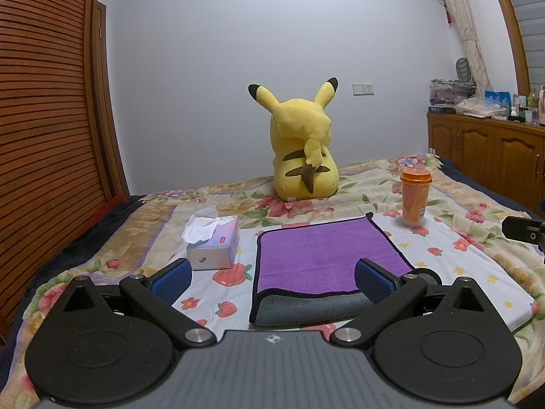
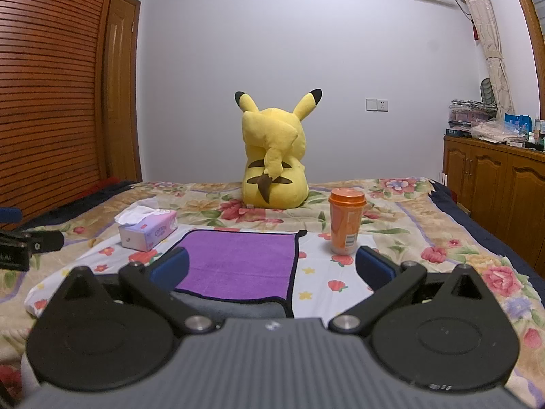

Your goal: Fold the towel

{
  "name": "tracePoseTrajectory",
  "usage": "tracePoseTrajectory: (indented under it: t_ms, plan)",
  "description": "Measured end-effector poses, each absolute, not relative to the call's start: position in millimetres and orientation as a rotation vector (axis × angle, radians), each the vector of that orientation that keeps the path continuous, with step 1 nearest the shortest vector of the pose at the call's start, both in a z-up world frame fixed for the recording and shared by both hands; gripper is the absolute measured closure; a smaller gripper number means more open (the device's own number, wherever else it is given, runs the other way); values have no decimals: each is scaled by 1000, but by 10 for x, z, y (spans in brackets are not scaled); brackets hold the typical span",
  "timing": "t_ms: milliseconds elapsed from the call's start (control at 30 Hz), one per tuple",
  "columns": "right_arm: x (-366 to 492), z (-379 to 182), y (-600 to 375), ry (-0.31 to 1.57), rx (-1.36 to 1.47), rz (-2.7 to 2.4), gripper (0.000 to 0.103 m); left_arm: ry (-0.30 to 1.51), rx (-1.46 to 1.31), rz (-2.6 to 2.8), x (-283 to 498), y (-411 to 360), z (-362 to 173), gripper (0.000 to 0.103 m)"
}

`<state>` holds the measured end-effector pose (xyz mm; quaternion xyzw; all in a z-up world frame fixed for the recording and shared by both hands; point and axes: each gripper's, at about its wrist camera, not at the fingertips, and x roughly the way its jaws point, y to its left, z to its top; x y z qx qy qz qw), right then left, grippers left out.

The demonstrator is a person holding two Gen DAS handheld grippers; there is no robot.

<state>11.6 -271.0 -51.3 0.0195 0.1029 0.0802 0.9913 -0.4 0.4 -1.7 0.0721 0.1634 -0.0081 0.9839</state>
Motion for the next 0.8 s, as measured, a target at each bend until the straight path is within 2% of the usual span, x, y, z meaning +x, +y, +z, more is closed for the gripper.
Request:
tracePoseTrajectory:
  t_ms: [800]
  plan:
    - [126,-515,-2729,207,41,158,0,330,147,-16,-7,10,-14,0]
